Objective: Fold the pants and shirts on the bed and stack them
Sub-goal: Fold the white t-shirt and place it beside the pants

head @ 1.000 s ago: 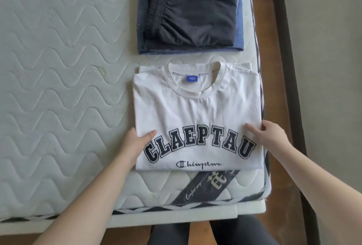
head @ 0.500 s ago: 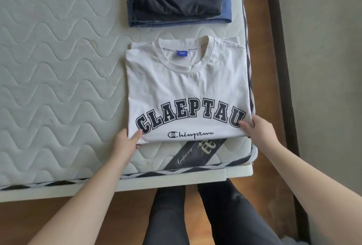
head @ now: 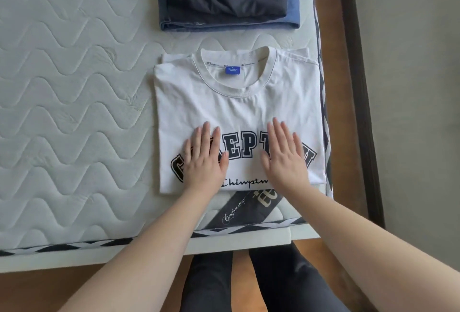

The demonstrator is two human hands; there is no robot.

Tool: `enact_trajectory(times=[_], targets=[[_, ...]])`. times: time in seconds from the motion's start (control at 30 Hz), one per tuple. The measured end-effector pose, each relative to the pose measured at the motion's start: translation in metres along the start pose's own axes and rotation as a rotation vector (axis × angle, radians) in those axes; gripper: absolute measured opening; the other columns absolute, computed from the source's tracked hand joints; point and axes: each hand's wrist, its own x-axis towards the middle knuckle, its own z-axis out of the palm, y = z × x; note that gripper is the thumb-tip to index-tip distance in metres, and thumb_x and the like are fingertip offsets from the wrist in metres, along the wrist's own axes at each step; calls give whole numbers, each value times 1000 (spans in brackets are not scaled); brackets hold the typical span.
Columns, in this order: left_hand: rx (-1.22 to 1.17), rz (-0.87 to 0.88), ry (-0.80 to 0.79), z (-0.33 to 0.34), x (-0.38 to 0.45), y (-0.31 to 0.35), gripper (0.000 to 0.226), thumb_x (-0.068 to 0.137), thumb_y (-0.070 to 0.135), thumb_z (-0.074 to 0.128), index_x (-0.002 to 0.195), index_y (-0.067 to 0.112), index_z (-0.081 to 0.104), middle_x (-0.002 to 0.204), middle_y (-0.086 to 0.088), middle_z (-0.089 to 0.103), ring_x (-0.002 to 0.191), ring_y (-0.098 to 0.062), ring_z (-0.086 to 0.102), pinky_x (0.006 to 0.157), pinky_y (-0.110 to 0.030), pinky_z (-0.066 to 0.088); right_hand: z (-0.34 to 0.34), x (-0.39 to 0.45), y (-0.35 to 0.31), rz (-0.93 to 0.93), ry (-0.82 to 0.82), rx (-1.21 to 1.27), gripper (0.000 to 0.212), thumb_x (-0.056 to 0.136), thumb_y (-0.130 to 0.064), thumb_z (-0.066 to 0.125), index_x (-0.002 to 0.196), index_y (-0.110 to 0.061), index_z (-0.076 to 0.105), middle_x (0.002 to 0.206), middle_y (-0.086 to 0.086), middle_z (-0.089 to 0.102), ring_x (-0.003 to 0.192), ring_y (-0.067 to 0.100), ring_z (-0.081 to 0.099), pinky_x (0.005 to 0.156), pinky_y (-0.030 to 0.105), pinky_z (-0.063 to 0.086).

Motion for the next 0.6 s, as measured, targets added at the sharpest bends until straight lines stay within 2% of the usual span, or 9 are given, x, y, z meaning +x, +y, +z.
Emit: enact_trajectory(times=[0.13, 0.27, 0.37, 0.47, 0.6], targets=[[55, 50, -44, 18, 5, -12, 67, 96, 46, 29, 157, 18, 23, 165, -7, 15, 152, -27, 14, 121, -52, 14, 8, 29, 13, 29, -133, -122, 67, 102, -54, 20, 157, -25, -3, 165, -6, -8, 151, 12, -11, 122, 34, -9], [91, 72, -20, 11, 16, -45, 67, 101, 50, 17, 159, 17, 9, 166, -3, 5, 153, -19, 5, 123, -48, 8, -5, 38, 52, 153, -130, -157, 73, 99, -62, 16, 157, -23, -8, 164, -3, -13, 150, 11, -14, 122, 32, -7], [11, -74, 31, -8, 48, -68, 70, 99, 47, 18, 157, 9, 11, 165, -10, 12, 152, -25, 13, 123, -47, 9, -18, 56, 57, 170, -100, -135, 74, 99, -61, 12, 157, -20, -8, 165, -2, -11, 150, 11, -13, 122, 31, -6], [26, -38, 54, -24, 92, -68, 71, 98, 48, 20, 156, 8, 20, 163, -12, 17, 151, -26, 17, 123, -47, 8, -21, 96, 40, 110, -18, -127, 71, 100, -55, 17, 157, -18, -5, 165, 0, -6, 151, 13, -7, 123, 33, -3], [60, -38, 51, -28, 145, -62, 73, 96, 52, 18, 158, 13, 15, 166, -5, 10, 153, -21, 8, 123, -39, -3, -14, 150, 18, 52, -8, -71, 71, 100, -54, 17, 157, -17, -4, 165, -2, -6, 151, 12, -8, 123, 33, -4]])
